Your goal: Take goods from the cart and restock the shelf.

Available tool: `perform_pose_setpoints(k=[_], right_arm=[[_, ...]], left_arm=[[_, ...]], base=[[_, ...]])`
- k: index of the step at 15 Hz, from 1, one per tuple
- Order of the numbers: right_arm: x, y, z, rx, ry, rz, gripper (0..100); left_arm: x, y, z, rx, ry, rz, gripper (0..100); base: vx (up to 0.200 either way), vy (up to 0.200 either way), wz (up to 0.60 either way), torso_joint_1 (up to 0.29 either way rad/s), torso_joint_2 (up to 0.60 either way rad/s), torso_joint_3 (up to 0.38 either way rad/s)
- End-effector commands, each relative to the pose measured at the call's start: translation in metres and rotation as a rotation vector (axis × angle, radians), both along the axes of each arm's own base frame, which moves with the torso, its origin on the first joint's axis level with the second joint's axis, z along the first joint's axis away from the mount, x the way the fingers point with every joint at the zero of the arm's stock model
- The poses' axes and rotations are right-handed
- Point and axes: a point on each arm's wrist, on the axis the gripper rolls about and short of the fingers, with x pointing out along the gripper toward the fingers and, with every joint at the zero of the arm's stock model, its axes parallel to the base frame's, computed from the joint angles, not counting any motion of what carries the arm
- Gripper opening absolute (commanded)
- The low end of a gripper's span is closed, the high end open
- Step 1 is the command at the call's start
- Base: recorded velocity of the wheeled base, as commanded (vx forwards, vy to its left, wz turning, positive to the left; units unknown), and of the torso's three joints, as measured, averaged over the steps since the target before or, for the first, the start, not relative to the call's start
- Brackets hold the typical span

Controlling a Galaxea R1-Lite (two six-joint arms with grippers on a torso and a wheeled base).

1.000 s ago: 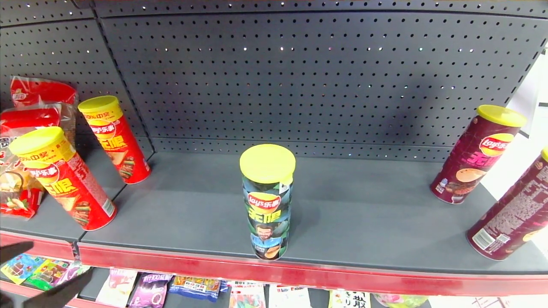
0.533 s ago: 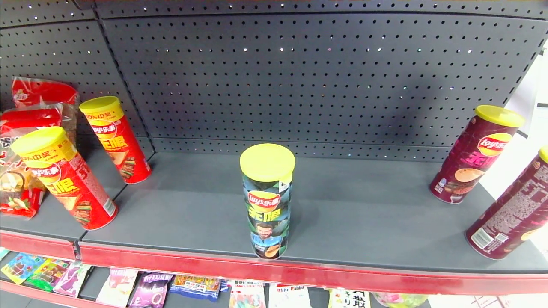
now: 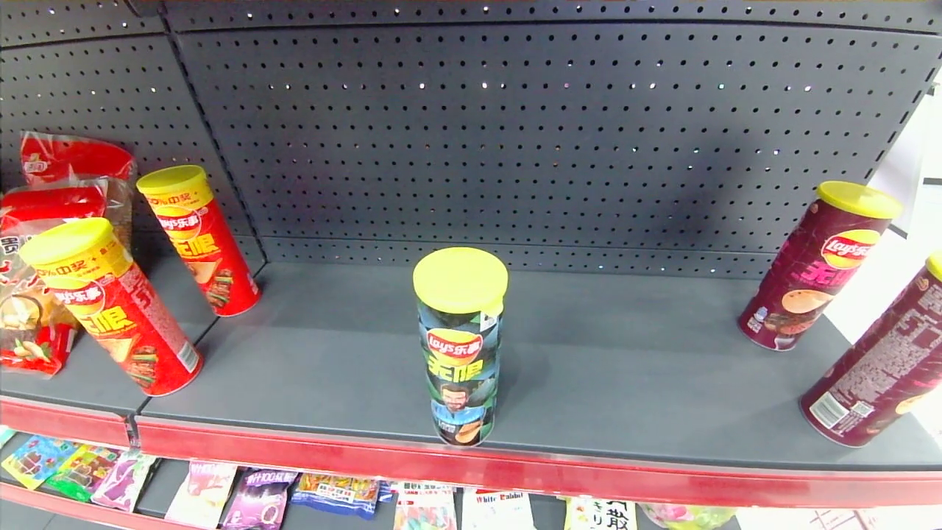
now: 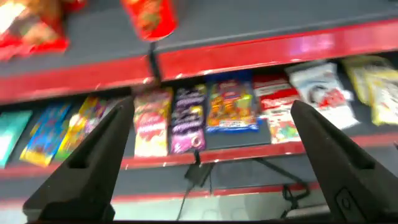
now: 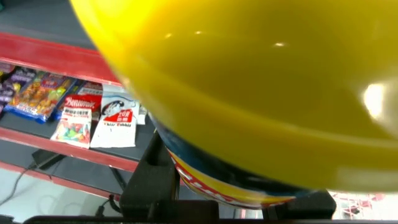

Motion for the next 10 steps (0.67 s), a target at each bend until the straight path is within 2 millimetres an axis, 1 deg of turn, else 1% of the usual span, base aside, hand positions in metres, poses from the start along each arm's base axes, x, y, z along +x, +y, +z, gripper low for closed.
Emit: perform_pose_setpoints(k=[1,2,3,4,5,7,10], right_arm=[[0.000,0.000,0.000,-0.008,-0.003,-0.006,0],[0.000,-0.001,0.000,-0.009,-0.003,-0.029,0],[-0.001,-0.001,0.003,-0.007,-0.014,-0.057,0],[-0.001,-0.002,0.007,-0.007,-0.026,-0.069,0],[-0.001,-0.002,0.006,-0.005,-0.025,-0.069,0],[0.001,-0.001,-0.001,-0.014,-0.001,-0.061,0],[0.002,-0.001,-0.002,-0.003,-0.015,-0.039,0]], left_arm=[[-0.002,-0.011,-0.025,-0.048,0.031,0.304,100],[0.002,-0.011,-0.025,-0.122,-0.028,0.279,100],[0.008,-0.012,-0.027,-0.142,-0.078,0.222,100],[0.014,-0.013,-0.033,-0.153,-0.122,0.168,100],[0.015,-0.013,-0.033,-0.157,-0.148,0.130,100],[0.011,-0.011,-0.034,-0.136,-0.174,0.048,100],[0.008,-0.012,-0.036,-0.137,-0.219,0.058,100]], base=[[0.000,0.000,0.00,0.000,0.00,0.000],[0.000,0.000,0.00,0.000,0.00,0.000],[0.000,0.000,0.00,0.000,0.00,0.000],[0.000,0.000,0.00,0.000,0.00,0.000],[0.000,0.000,0.00,0.000,0.00,0.000],[0.000,0.000,0.00,0.000,0.00,0.000],[0.000,0.000,0.00,0.000,0.00,0.000]])
